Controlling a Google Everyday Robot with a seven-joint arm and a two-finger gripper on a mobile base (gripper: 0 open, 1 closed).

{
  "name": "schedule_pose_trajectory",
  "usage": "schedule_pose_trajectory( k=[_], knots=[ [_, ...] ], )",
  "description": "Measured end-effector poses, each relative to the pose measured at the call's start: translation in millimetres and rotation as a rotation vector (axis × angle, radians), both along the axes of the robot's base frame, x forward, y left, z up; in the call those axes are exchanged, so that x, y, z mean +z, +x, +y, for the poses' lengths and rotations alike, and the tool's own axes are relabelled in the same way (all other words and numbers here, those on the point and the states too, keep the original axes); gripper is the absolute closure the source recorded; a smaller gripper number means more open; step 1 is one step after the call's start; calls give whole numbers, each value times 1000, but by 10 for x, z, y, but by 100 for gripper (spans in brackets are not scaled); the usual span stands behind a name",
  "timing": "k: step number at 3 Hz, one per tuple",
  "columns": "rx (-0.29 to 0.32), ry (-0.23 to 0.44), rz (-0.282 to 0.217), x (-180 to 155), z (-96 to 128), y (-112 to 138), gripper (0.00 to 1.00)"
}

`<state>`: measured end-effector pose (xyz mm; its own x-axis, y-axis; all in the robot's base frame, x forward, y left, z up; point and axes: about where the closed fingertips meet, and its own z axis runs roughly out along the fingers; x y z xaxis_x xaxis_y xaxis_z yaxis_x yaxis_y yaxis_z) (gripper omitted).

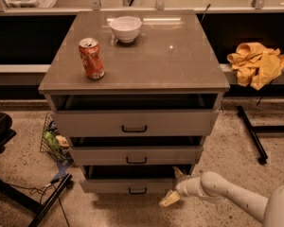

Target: Open bottom drawer

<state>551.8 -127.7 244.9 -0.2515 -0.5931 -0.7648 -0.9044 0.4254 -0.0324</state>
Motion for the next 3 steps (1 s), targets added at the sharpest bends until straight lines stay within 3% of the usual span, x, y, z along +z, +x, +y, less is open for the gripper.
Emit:
schedule_pose_trajectory(
  k=[2,3],
  knots=[
    [49,-120,12,-424,169,196,0],
    [52,-119,10,-426,200,219,17]
  ],
)
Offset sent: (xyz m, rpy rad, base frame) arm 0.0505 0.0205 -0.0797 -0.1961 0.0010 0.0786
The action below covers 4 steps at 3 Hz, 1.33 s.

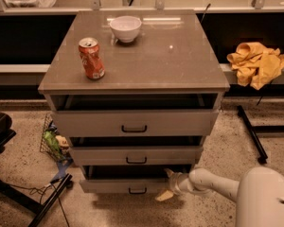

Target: Open bottom drawer

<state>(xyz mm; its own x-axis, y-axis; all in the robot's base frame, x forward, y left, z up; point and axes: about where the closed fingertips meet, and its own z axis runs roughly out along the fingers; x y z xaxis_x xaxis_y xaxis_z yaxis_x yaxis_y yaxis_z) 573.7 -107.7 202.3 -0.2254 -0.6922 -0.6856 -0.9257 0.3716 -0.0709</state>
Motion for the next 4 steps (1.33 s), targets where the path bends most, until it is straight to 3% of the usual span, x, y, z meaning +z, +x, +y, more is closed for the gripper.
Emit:
schedule_pose_trajectory(
  k=[1,2,3,4],
  knots=[
    [2,2,2,-9,20,-11,39],
    [6,4,5,-21,50,-23,70],
    [8,6,7,-30,70,-30,94],
    [10,7,8,-36,84,-37,100]
  ],
)
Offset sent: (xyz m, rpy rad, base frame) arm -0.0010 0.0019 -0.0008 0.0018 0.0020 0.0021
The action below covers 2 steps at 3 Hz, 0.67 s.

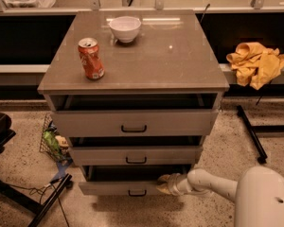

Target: Open bottom drawer

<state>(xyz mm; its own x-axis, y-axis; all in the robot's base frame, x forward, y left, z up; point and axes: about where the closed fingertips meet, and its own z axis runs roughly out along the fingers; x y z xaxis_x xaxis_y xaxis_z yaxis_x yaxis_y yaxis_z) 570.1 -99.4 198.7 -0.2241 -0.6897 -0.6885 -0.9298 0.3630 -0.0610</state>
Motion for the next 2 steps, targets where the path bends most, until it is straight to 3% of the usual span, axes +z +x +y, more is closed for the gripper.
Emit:
schedule_pose_trajectory(
  k=[1,2],
  knots=[
    [0,0,0,0,0,0,100],
    [-1,15,45,19,-51,-277,100]
  ],
)
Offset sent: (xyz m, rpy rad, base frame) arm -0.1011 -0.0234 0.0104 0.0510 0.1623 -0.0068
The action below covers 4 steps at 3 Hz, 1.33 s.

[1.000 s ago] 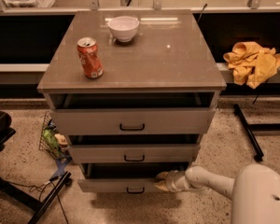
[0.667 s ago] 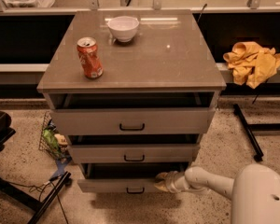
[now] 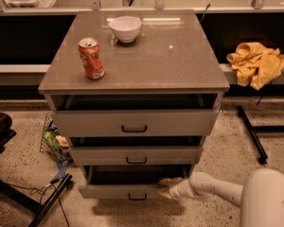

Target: Open bottom drawer

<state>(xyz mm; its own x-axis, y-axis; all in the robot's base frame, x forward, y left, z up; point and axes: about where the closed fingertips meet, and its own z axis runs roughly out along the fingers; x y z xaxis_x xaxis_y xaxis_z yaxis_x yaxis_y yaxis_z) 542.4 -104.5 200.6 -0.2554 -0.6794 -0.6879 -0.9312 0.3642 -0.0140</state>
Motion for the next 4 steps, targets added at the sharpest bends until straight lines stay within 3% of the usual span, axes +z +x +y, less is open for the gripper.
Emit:
schedule_pose_trajectory(
  k=[2,3,4],
  knots=[
    [2,2,2,-3,10,2,100],
    [12,8,32,40,-39,-248,100],
    [13,8,35,44,-45,-271,100]
  ],
)
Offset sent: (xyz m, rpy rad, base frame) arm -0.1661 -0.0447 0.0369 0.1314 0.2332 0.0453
